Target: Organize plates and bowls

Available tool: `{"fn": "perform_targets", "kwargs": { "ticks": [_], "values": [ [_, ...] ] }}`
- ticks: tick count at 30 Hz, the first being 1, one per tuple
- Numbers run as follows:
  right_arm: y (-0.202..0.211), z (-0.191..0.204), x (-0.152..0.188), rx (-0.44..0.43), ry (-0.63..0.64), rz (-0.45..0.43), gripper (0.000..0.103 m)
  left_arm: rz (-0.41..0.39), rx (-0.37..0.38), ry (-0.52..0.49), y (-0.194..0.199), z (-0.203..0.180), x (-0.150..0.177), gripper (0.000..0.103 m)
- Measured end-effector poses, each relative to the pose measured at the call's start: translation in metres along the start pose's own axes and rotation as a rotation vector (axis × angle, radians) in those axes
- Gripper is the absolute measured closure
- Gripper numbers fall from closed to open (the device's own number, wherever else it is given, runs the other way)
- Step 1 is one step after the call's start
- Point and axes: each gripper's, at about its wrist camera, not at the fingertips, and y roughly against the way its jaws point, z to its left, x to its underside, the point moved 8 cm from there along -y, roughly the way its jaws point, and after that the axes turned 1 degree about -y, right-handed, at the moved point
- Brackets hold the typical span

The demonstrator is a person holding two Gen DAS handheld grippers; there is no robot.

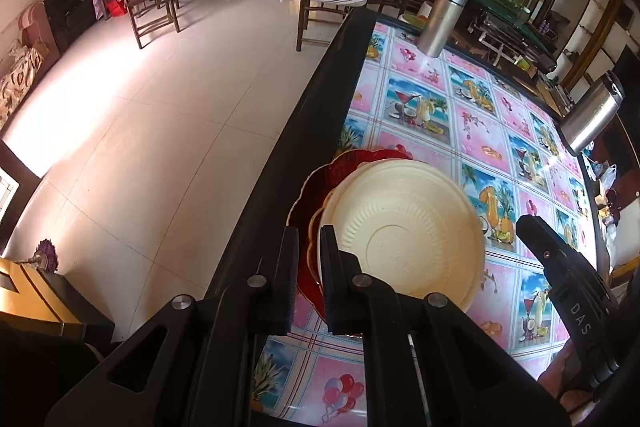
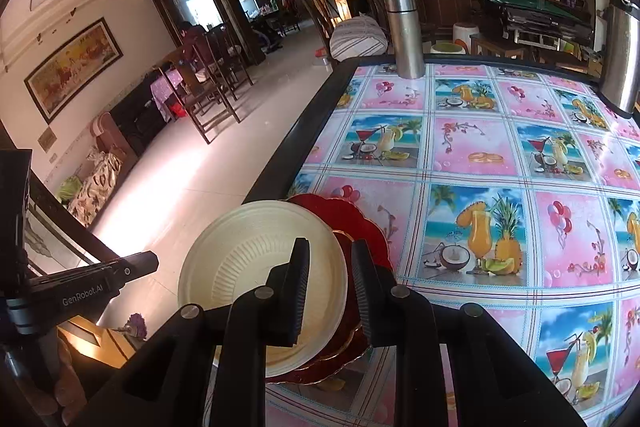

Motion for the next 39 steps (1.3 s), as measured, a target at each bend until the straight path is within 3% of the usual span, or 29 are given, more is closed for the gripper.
{"fn": "perform_targets", "kwargs": {
  "ticks": [8, 10, 12, 14, 16, 19, 23, 39],
  "values": [
    [0.049, -0.041, 0.011, 0.001, -0.018, -0.102, 0.078, -0.159, 0.061, -0.128, 0.035, -0.066, 0.028, 0.093],
    [0.063, -0.054, 0.017, 0.008, -0.029, -0.119, 0.078, -0.191, 0.067, -0.151, 0.041, -0.084, 0.039, 0.086],
    [0.076, -0.067, 0.024, 0.015, -0.035, -0.134, 0.077, -0.24, 0.06, -0.177, 0.049, -0.102, 0.051, 0.071],
    [0.09, -0.08, 0.032, 0.025, -0.039, -0.155, 0.077, -0.301, 0.04, -0.206, 0.059, -0.118, 0.061, 0.058],
    [0.102, -0.092, 0.039, 0.039, -0.042, -0.173, 0.076, -0.381, 0.001, -0.233, 0.071, -0.129, 0.069, 0.052],
    [0.114, -0.107, 0.051, 0.045, -0.05, -0.19, 0.075, -0.476, -0.045, -0.241, 0.087, -0.136, 0.078, 0.041],
    [0.12, -0.117, 0.068, 0.036, -0.051, -0.184, 0.075, -0.546, -0.069, -0.218, 0.102, -0.132, 0.088, 0.02],
    [0.125, -0.066, 0.105, -0.037, 0.055, -0.173, 0.075, -0.497, -0.084, -0.143, 0.095, -0.1, 0.11, 0.02]
  ]
}}
